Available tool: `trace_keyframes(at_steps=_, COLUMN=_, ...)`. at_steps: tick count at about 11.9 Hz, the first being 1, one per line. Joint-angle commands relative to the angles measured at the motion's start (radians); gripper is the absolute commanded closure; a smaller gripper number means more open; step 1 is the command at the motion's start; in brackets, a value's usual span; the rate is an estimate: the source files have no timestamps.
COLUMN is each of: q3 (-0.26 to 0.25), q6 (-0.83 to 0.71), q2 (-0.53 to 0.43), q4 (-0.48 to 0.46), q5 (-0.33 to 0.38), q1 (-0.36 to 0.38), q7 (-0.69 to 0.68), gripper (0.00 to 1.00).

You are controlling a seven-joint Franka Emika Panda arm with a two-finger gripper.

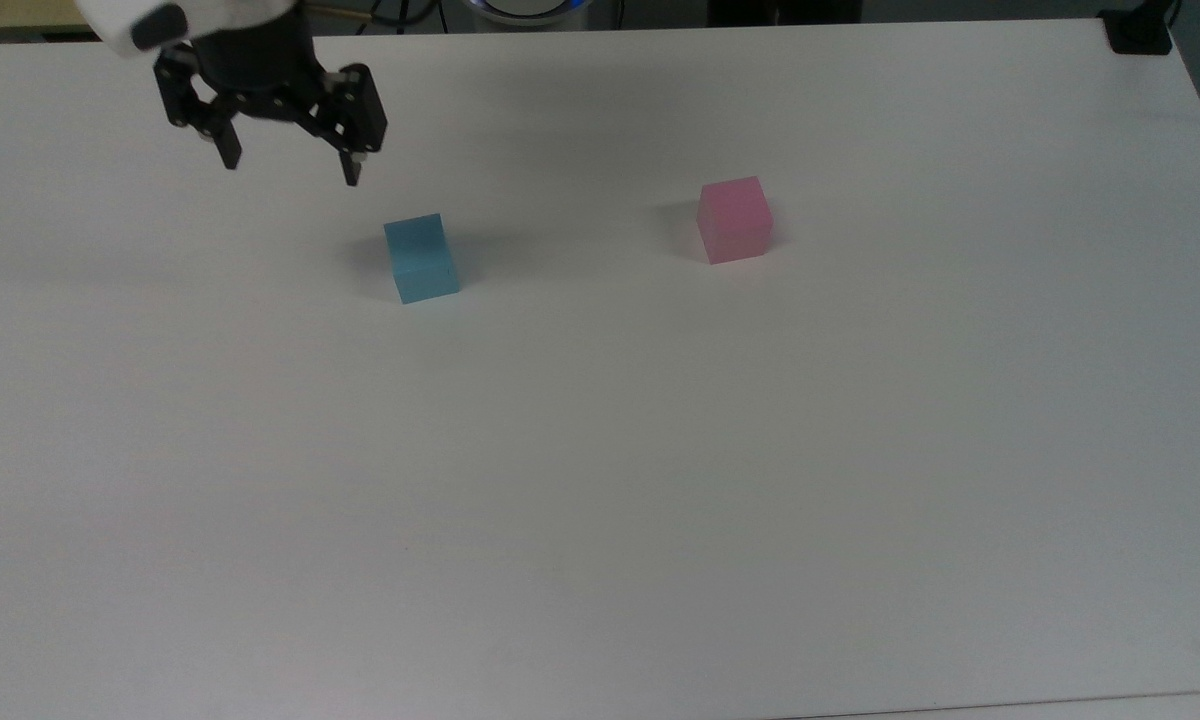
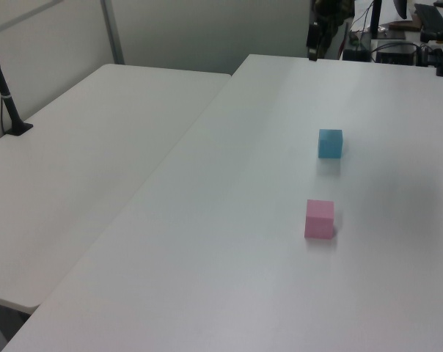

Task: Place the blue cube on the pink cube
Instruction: 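Move the gripper over the blue cube and lower onto it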

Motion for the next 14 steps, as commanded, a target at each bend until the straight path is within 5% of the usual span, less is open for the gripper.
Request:
trace_keyframes(at_steps=1, q3=-0.004, q6=-0.037, q2=-0.002, q4=-0.156, q5=-0.002, q1=0.091, q7=-0.189, gripper=0.00)
trace_keyframes(at_steps=3, q3=-0.002, q6=-0.013, q2=0.020, q4=-0.237, q5=-0.002, q1=0.148, q7=-0.205, gripper=0.00)
trace_keyframes(at_steps=14, q3=-0.050, q6=0.098, q2=0.115, q4=-0.276, q5=-0.019, q1=0.136, q7=-0.205, gripper=0.00)
